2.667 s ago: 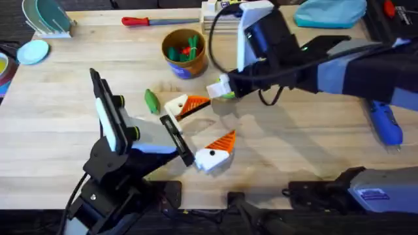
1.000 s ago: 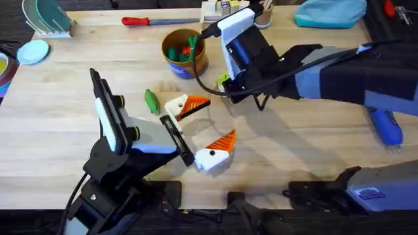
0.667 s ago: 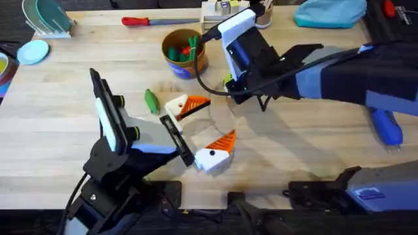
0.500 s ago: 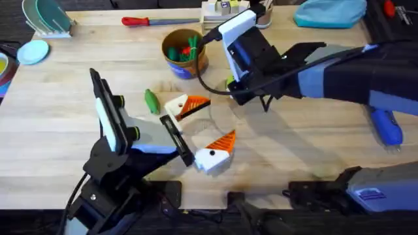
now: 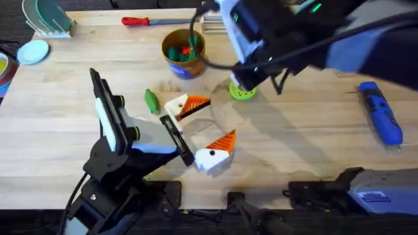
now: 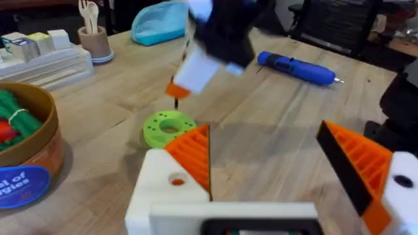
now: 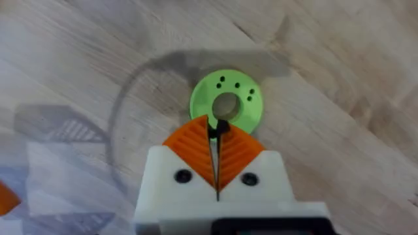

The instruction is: Pick up the gripper from the table and insert it into the empty holder that is missing its gripper. Then pick up a screw, insert it into the mounting hole, and use the screwdriver to tighten it. Finally, clean up the table by picking up the vegetable and placing it into the bucket.

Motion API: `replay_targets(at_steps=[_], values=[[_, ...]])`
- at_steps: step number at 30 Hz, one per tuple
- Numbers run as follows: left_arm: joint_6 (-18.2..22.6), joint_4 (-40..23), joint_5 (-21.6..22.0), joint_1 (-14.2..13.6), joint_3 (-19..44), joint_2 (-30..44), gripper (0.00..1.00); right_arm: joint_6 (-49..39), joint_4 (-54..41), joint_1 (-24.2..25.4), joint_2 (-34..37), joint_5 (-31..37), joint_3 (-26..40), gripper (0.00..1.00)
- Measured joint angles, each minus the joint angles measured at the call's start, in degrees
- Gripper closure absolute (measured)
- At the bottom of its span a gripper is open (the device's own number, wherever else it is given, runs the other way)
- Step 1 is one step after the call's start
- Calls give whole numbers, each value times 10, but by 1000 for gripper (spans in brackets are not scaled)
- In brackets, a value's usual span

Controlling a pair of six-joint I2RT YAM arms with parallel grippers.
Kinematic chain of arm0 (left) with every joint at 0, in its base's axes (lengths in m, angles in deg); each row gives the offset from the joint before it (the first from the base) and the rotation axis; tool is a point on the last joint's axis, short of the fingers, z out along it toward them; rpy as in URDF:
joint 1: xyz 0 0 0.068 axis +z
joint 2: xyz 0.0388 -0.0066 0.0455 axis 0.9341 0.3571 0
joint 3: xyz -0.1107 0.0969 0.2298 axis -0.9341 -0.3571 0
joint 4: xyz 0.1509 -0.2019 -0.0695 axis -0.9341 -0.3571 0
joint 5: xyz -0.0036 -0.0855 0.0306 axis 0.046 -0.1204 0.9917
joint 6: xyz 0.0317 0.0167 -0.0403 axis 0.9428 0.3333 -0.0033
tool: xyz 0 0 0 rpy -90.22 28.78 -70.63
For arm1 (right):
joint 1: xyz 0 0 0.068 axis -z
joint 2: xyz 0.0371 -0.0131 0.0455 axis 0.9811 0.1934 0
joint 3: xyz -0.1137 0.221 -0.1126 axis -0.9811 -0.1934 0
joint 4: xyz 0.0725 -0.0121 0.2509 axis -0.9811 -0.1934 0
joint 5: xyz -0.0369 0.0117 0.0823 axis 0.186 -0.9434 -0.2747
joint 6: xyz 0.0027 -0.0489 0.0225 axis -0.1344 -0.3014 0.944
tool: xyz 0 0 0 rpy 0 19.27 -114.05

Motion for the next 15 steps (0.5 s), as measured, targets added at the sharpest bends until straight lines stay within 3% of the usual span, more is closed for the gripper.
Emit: replay_targets(at_steps=[8,15], values=[[0,0,0,0,0,0,8,-7,-85,-24,-62,-32,127,996],[0,0,0,0,0,0,8,7,-87,-99,-89,-109,151,996]])
